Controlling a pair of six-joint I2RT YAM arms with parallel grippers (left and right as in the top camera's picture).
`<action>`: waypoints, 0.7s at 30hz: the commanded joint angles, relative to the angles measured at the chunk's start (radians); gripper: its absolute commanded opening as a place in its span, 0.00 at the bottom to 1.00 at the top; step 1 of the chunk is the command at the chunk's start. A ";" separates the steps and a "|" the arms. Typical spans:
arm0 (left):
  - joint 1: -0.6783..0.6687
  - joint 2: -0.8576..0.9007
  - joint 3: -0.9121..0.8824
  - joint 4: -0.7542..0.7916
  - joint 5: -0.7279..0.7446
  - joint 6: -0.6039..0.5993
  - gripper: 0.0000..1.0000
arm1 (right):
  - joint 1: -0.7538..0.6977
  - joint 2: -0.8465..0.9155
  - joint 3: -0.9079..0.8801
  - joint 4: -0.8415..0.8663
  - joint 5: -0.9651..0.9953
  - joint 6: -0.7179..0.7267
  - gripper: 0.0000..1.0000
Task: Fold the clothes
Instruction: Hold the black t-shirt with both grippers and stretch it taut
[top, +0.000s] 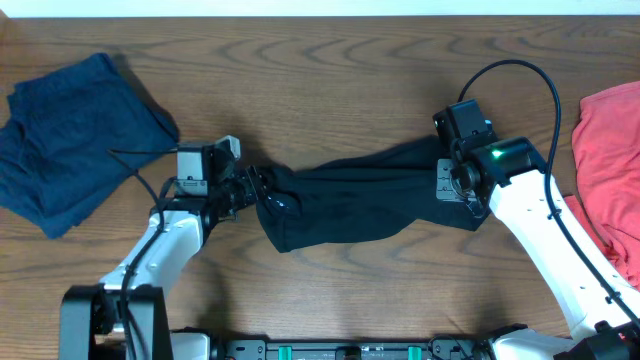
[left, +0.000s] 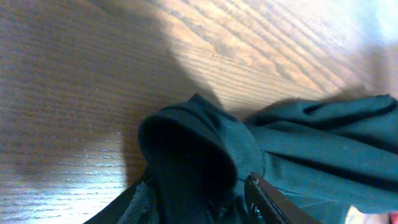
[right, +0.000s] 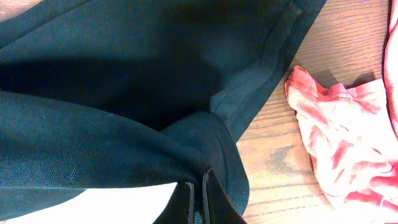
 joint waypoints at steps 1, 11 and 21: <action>-0.026 0.040 0.005 0.015 -0.024 0.010 0.48 | -0.009 -0.002 0.002 -0.002 0.014 -0.006 0.01; -0.039 0.002 0.015 0.083 -0.024 0.010 0.06 | -0.011 -0.002 0.002 -0.002 0.014 0.013 0.01; 0.012 -0.295 0.088 0.062 -0.024 0.010 0.06 | -0.189 -0.015 0.100 0.049 0.014 -0.084 0.01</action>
